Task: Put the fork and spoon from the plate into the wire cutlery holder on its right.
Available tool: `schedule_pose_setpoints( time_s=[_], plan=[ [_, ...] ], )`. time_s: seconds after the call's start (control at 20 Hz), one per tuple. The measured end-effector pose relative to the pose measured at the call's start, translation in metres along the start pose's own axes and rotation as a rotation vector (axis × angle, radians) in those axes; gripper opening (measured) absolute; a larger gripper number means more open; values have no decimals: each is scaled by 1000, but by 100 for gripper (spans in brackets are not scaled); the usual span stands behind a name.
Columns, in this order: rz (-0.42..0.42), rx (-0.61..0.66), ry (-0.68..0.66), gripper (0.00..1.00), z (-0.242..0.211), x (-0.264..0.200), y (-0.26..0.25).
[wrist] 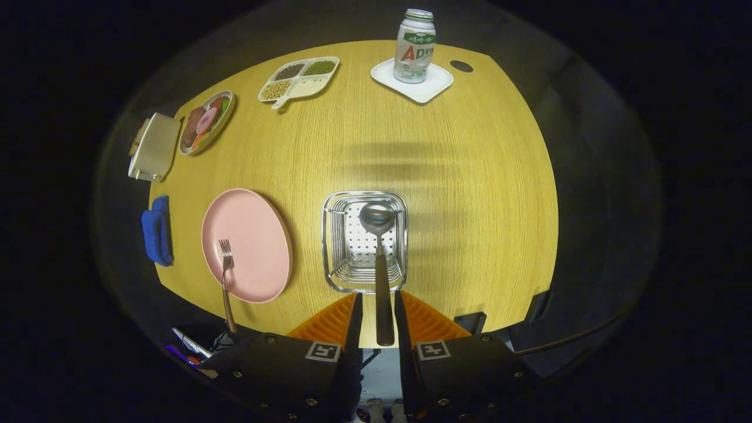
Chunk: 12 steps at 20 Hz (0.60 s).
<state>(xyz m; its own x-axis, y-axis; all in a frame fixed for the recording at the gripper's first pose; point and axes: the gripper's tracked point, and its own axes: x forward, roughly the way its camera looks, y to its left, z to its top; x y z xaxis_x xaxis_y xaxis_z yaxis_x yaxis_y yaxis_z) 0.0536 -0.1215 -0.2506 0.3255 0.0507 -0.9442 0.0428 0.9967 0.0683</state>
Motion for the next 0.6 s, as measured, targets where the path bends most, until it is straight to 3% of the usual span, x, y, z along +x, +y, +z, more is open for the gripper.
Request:
schedule_pose_setpoints(
  time_s=[0.3,0.6],
  plan=[
    [41,48,-123,32,4,-27,6],
    [107,74,-350,32,13,-62,45]
  ],
)
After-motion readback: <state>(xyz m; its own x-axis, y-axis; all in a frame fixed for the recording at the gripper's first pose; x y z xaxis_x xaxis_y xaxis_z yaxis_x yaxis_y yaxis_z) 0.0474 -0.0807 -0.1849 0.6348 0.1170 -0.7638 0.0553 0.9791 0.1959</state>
